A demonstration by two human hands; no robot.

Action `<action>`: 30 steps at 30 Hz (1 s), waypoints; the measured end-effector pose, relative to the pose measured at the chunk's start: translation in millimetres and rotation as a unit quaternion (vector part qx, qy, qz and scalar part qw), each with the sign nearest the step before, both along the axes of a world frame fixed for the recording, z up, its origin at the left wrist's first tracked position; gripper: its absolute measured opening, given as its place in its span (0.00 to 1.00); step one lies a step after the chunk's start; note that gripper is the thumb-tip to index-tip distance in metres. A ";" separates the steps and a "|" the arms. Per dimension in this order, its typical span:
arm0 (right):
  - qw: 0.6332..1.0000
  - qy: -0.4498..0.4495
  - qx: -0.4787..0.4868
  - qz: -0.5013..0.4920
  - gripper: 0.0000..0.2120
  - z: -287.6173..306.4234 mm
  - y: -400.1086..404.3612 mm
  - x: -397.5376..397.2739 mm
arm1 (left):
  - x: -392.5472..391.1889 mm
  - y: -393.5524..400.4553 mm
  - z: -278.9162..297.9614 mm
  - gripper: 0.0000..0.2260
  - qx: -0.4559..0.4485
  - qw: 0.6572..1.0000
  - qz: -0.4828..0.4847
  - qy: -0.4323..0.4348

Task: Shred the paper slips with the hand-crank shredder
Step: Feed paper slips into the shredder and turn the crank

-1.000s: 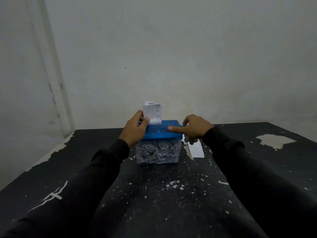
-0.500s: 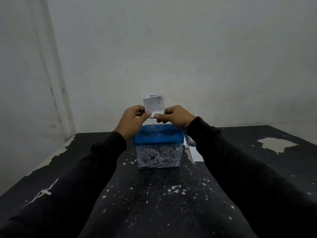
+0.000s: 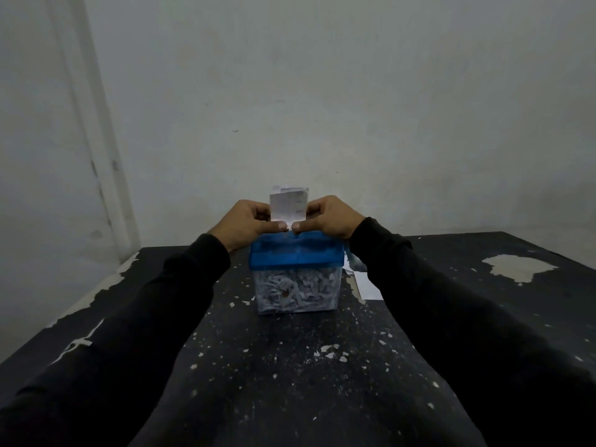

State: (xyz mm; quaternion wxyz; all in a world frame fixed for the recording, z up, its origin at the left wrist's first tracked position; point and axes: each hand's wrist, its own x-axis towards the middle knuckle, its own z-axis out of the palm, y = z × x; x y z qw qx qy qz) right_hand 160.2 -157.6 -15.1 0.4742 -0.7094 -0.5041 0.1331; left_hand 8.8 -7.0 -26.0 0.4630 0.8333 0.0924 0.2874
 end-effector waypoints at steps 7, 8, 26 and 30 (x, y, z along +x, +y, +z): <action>0.999 0.008 0.028 0.027 0.18 1.0 -5.0 -2.0 | -3.1 3.7 -3.9 0.14 -0.014 1.000 -0.020 0.003; 0.999 0.010 0.026 0.035 0.19 0.8 -5.4 -1.9 | -4.2 4.2 -4.1 0.14 -0.019 0.999 -0.026 0.004; 0.978 -0.203 -0.030 -0.039 0.12 -9.7 -2.8 0.0 | -8.0 6.6 -6.2 0.07 0.126 0.990 0.047 0.052; 0.978 -0.200 -0.048 -0.040 0.13 -10.0 1.3 -3.9 | -12.3 7.8 -7.2 0.11 0.173 0.981 0.045 0.068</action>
